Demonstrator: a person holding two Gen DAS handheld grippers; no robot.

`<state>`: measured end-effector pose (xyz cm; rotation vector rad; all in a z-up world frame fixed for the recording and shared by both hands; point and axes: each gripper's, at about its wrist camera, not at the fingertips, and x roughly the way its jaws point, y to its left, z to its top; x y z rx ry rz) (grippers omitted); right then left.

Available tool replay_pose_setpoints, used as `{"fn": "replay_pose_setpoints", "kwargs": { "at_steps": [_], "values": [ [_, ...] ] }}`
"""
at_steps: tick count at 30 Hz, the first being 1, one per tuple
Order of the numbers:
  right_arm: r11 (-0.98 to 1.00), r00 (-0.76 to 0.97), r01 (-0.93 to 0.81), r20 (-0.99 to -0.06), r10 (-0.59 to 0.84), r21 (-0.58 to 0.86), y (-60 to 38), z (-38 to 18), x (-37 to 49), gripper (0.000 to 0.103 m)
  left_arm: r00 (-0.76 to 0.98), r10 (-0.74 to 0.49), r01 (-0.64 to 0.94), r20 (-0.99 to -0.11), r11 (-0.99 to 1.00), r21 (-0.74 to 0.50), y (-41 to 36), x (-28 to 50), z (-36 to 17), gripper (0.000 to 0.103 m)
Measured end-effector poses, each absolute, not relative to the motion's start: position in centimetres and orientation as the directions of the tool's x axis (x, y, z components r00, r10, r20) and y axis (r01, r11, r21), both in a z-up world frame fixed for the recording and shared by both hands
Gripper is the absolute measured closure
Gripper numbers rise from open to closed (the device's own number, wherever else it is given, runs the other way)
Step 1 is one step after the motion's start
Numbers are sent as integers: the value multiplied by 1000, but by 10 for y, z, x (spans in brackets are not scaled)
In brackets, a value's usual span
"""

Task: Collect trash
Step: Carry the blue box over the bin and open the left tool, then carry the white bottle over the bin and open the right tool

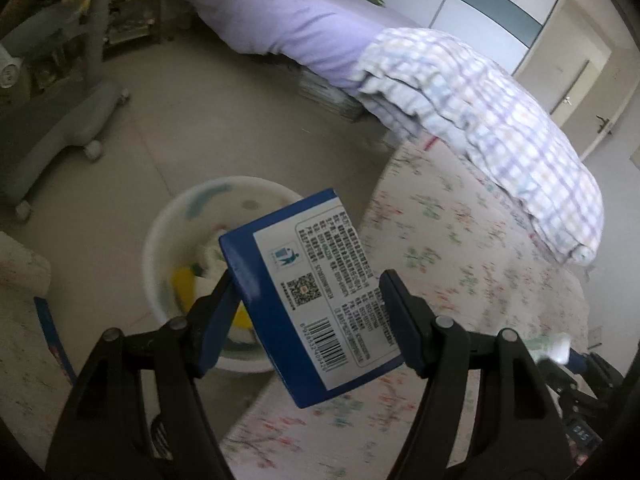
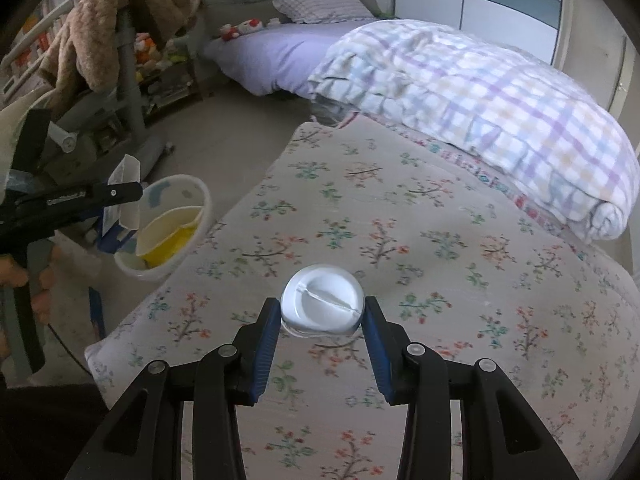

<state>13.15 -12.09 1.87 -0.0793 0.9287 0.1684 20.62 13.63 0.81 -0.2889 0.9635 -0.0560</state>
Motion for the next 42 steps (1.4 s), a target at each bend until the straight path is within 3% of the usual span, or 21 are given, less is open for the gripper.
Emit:
{"fn": "replay_pose_setpoints", "kwargs": {
  "at_steps": [4,12,27,35,42],
  "values": [
    [980,585,-199,-800,133,17,-111,16,134,61,608,-170,-87,-776,957,-278,154,212,1,29],
    [971,585,-230,-788,194,68,-84,17,138,61,604,-81,-124,-793,973,-194,161,212,0,4],
    [946,544,-278,-785,297,165,0,7,194,61,529,20,-291,-848,943,-159,234,186,-9,3],
    [937,560,-265,-755,341,226,44,0,238,61,517,39,-292,-855,947,-133,246,181,-14,3],
    [892,529,-242,-719,451,381,63,-16,271,60,514,45,-285,-857,951,-121,248,181,-15,3]
  ]
}}
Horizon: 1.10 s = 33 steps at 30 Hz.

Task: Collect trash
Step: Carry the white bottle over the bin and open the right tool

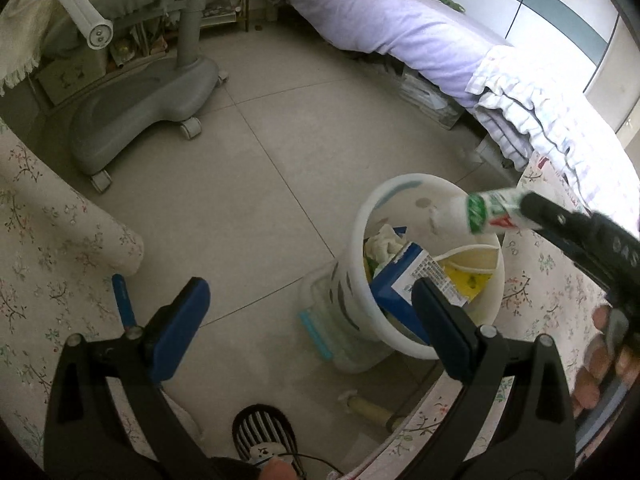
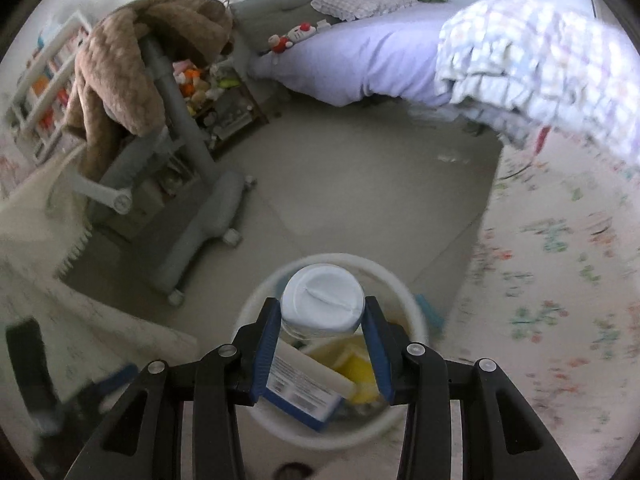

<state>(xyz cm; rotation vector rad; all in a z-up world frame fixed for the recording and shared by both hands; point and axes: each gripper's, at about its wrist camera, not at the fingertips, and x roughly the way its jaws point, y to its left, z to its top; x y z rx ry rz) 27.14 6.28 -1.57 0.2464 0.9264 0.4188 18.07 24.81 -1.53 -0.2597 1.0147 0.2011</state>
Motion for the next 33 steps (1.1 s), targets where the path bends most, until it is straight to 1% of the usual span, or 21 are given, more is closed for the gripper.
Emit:
{"fn": "replay_pose_setpoints", "kwargs": {
  "at_steps": [1,3,4,5,8,14,17,21,25,30,31,32,33],
  "values": [
    [880,519,-240,-711,474,411,64,-19,276,60,513,45,-282,-857,952,-119,247,181,-15,3],
    [877,515,-218,-713,476,428,65,-23,282,44,513,45,-272,-857,956,-113,245,180,-15,3],
    [884,518,-193,-721,460,425,63,-25,285,29,513,45,-267,-857,958,-109,243,180,-15,3],
    [887,528,-178,-719,452,427,60,-25,285,26,513,45,-260,-857,960,-105,241,179,-15,2],
    [875,533,-165,-705,467,455,47,-24,280,26,514,41,-241,-857,966,-98,235,178,-13,2],
    [905,530,-129,-742,409,407,8,-20,255,24,511,35,-203,-859,976,-81,216,171,-9,2],
    [927,536,-106,-765,358,359,-15,-15,235,19,512,17,-173,-859,981,-84,199,166,-4,1],
    [954,540,-75,-792,284,291,-46,-9,202,16,506,-9,-123,-863,989,-83,175,155,4,1],
    [973,548,-58,-807,219,225,-74,-2,167,10,512,-26,-81,-858,994,-79,151,135,12,1],
    [988,568,-40,-810,146,150,-100,5,121,9,522,-27,-27,-853,998,-48,122,112,15,1],
    [990,572,-33,-810,130,135,-103,5,112,7,518,-17,-27,-855,999,-36,118,108,14,1],
    [992,575,-26,-811,114,121,-107,5,103,0,514,-14,-24,-858,999,-31,114,105,13,1],
    [995,575,-12,-813,90,101,-112,5,94,0,509,-24,-14,-861,999,-37,110,100,12,1]
  ]
}}
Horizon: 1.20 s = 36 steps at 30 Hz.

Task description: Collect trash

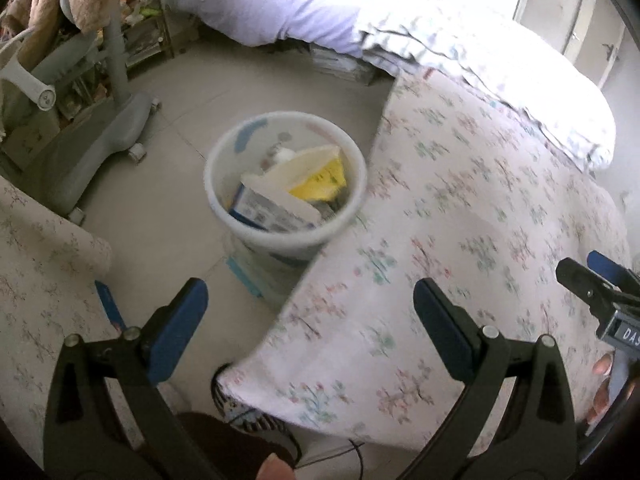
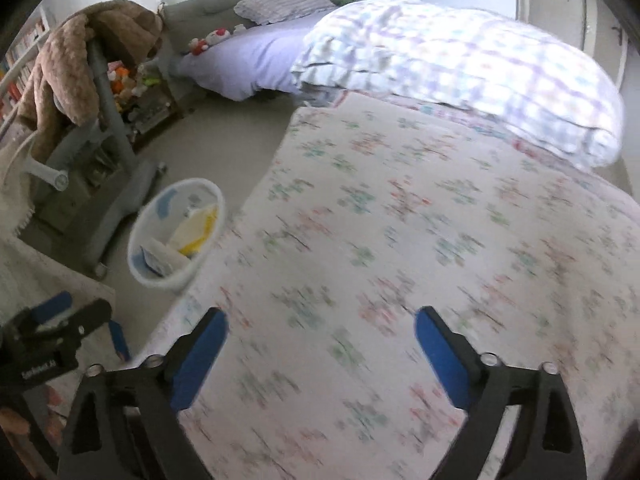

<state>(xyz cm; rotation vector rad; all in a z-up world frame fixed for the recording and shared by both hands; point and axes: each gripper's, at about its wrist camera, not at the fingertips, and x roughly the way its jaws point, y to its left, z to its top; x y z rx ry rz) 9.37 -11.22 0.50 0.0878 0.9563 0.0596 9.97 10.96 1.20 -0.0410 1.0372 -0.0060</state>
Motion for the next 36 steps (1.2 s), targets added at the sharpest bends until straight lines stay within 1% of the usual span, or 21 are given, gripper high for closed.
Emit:
{"fn": "replay_pose_setpoints", "kwargs": {
  "at_steps": [5,8,12,15,18,24,29,36],
  "values": [
    [998,578,36,-816,27,59,-128,4,59,0,508,-58,28,-859,998,-51,88,76,9,1],
    [996,609,69,-793,-3,50,-137,11,38,0,534,-63,37,-843,998,-51,76,60,10,1],
    [992,648,127,-759,-66,22,-143,12,16,0,561,-40,31,-827,999,-27,63,50,10,1],
    [988,638,153,-762,-111,-16,-142,4,7,0,595,-4,21,-804,1000,10,58,46,14,1],
    [991,635,135,-765,-104,-22,-136,-1,5,0,612,12,9,-791,1000,23,57,45,15,1],
    [991,671,121,-731,-124,-57,-125,-1,1,0,619,12,-3,-786,1000,13,57,45,11,1],
    [992,692,126,-715,-105,-23,-127,2,1,0,613,3,10,-790,1000,12,54,41,9,1],
    [991,690,136,-716,-100,-7,-129,1,2,0,619,-1,17,-786,1000,12,51,39,10,1]
  ]
}}
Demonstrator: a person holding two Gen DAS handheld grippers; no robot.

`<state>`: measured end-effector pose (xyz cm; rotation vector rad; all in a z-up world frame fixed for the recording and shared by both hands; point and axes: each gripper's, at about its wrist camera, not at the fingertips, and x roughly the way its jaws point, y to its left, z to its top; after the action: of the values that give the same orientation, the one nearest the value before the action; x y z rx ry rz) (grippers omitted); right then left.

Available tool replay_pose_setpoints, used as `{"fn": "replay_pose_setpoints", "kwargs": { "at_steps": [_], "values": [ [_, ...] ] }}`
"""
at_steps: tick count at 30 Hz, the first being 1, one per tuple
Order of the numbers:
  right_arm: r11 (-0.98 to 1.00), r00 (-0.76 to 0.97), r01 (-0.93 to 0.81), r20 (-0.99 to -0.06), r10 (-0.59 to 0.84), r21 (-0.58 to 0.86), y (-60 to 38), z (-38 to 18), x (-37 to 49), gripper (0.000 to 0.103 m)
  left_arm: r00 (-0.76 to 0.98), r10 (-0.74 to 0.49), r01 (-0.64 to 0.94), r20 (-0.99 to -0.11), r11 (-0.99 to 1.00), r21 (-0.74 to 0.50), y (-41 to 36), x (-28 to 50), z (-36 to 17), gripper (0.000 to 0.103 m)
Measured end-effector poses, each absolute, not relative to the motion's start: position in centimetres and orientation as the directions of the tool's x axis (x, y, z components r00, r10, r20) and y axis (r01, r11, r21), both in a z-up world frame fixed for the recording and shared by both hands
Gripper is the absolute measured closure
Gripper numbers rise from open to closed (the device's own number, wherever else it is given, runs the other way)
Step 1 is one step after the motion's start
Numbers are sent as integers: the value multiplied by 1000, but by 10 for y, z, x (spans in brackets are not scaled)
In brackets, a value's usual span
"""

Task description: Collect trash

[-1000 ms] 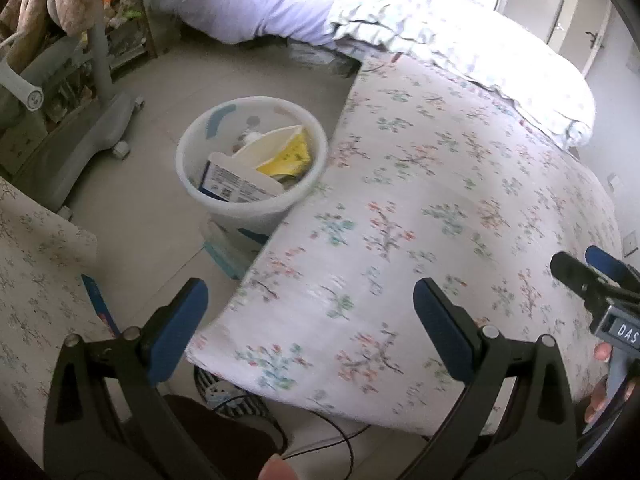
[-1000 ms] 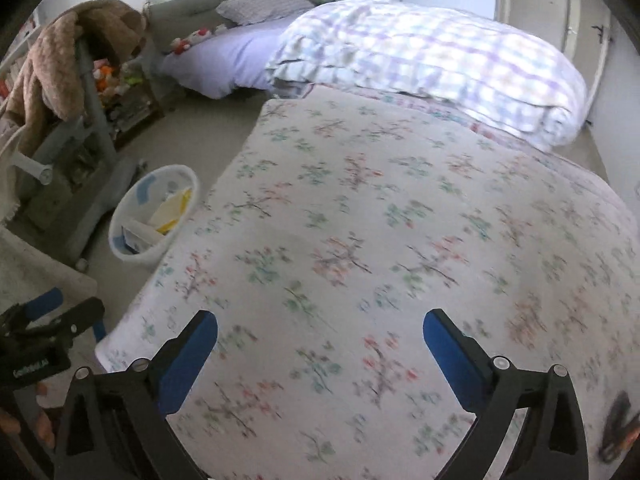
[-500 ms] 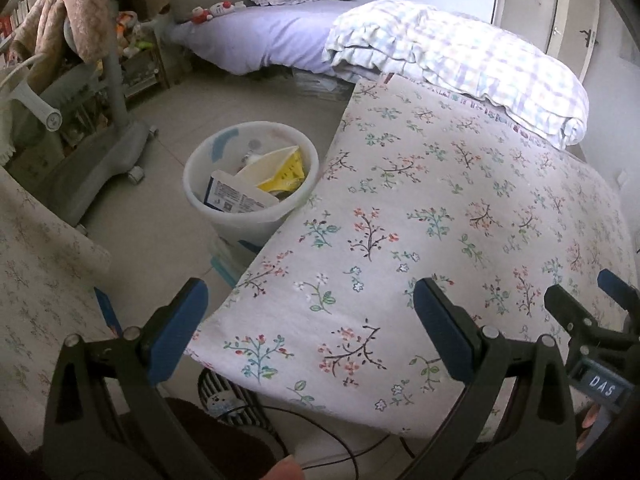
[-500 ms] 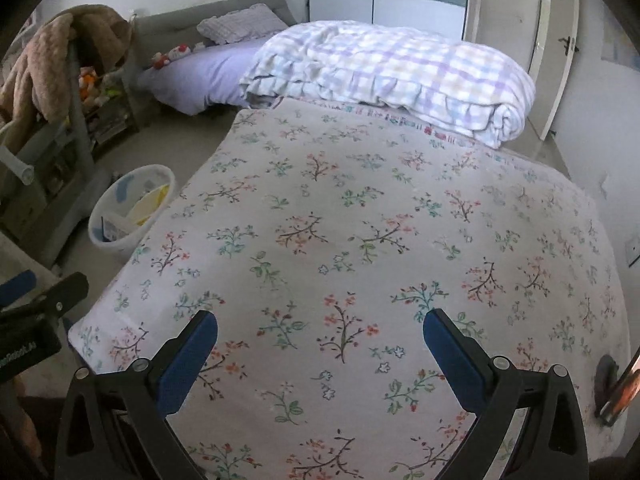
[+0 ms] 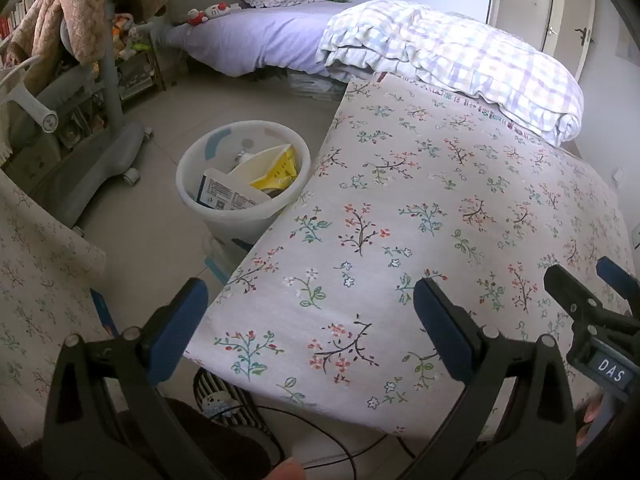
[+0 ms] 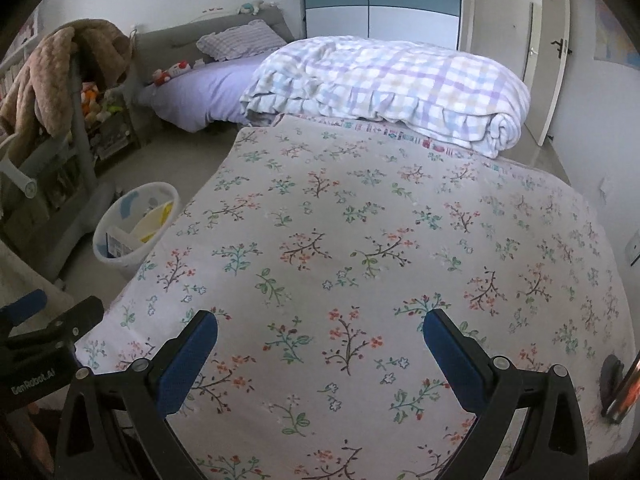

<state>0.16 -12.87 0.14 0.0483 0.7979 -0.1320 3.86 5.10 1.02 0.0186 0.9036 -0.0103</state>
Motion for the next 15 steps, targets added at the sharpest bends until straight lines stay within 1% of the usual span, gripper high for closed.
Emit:
{"fn": "replay_pose_setpoints", "kwargs": {
  "at_steps": [15],
  "values": [
    [990,692,142,-716,-97,3,-128,-1,3,0,617,-8,19,-787,1000,5,52,38,10,1]
  ]
}}
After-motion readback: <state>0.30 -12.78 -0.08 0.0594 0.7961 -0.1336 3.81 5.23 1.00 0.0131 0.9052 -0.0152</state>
